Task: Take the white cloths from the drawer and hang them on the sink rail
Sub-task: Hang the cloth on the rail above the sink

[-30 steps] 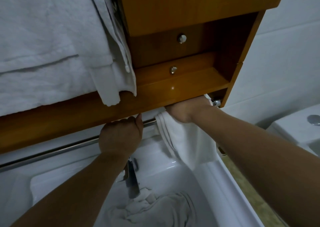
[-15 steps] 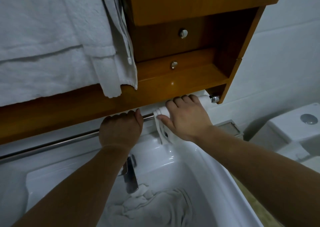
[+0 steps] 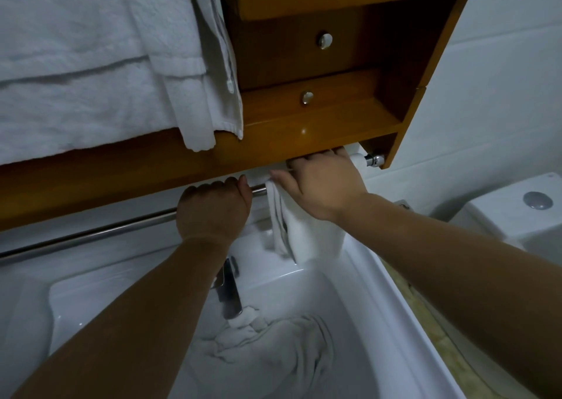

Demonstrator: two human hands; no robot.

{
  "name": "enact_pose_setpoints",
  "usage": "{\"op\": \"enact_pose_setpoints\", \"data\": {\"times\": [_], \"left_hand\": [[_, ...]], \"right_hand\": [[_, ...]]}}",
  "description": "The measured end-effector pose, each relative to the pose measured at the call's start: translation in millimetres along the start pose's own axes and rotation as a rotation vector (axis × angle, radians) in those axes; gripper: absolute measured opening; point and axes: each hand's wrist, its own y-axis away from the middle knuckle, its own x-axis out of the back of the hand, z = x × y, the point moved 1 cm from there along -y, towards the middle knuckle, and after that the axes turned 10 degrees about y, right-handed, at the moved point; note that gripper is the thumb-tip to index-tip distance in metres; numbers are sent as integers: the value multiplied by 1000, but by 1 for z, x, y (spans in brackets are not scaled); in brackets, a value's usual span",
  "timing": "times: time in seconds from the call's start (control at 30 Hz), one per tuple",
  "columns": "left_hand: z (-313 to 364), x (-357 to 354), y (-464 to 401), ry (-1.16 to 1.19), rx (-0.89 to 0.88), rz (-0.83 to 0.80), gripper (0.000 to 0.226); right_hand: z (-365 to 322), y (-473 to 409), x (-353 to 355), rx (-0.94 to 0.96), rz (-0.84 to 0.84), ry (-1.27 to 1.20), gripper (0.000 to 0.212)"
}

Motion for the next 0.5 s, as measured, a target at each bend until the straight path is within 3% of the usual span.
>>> {"op": "enact_pose_setpoints", "data": {"times": [0.13, 0.23, 0.37, 0.5], "left_hand": [[2, 4, 4, 27, 4, -77, 48], [2, 9, 3, 40, -11, -170, 49], [21, 35, -14, 158, -140, -280, 26], [68, 57, -33, 458, -269, -295, 43]], "right_hand": [[5, 11, -4, 3, -120, 71, 68], [10, 7, -1, 6, -189, -114, 64], [20, 3, 7, 45, -227, -268, 37], [34, -1, 13, 3, -248, -374, 15]]}}
